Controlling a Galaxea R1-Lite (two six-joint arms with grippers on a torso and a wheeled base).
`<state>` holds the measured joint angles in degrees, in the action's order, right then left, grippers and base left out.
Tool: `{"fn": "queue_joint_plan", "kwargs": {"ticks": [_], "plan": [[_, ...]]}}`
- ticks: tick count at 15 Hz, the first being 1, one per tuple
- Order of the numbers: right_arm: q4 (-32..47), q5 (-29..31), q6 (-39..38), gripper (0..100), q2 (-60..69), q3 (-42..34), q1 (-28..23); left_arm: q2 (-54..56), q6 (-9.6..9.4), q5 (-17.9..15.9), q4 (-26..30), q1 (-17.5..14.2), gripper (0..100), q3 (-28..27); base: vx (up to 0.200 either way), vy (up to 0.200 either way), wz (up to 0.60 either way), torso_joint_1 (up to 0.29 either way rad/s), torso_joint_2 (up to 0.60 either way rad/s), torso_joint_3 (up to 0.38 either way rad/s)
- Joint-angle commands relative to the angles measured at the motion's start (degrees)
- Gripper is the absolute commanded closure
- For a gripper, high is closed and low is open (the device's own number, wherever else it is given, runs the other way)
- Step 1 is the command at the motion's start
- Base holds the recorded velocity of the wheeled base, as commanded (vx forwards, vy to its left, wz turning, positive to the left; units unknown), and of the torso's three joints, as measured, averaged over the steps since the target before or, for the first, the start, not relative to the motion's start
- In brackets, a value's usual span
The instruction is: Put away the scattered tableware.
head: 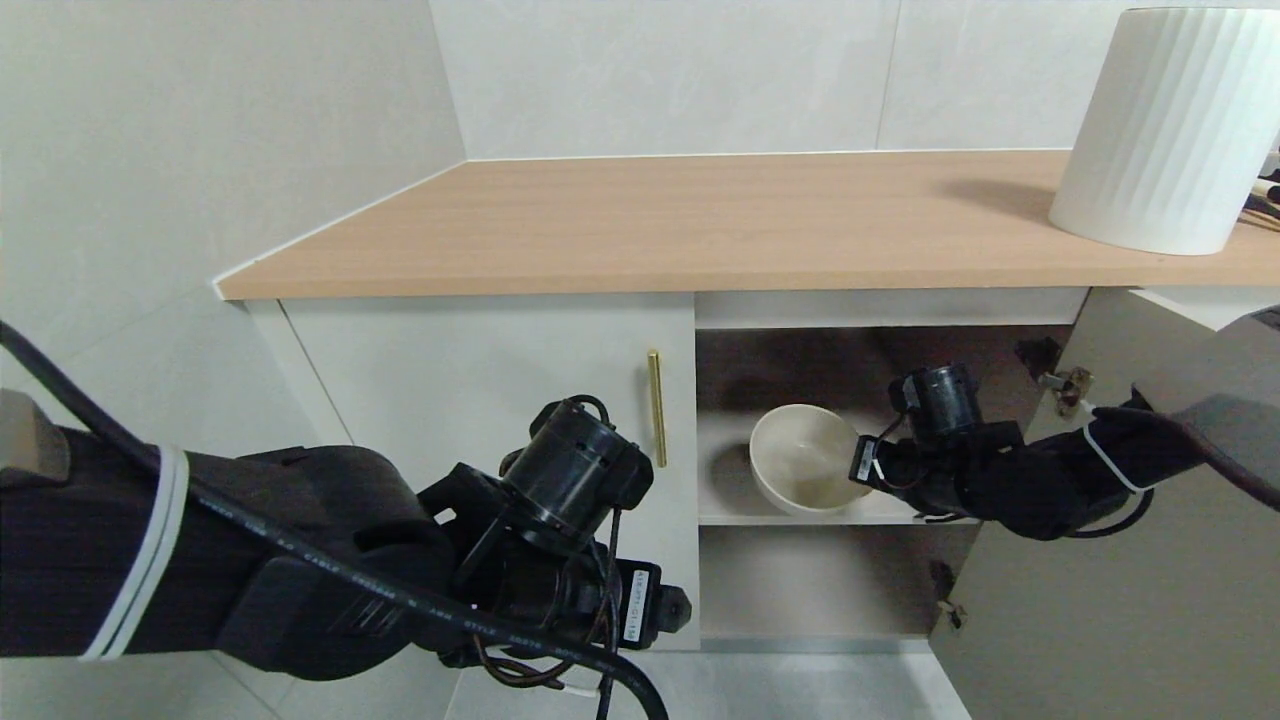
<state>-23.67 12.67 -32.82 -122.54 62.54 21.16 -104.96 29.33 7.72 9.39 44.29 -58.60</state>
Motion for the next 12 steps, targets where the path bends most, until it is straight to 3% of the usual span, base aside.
{"fn": "queue_joint_plan", "kwargs": {"ticks": [1,12], "plan": [[0.0,1.1,-0.8,100,-2.9,2.9,-0.9,0.0,0.02,0.0,0.0,0.0,0,0.0,0.0,0.0,0.0,0.0,0.0,0.0],[0.2,3.9,-1.9,100,-8.6,8.9,-4.8,-0.1,0.02,0.0,0.0,0.0,0,0.0,0.0,0.0,0.0,0.0,0.0,0.0]]}}
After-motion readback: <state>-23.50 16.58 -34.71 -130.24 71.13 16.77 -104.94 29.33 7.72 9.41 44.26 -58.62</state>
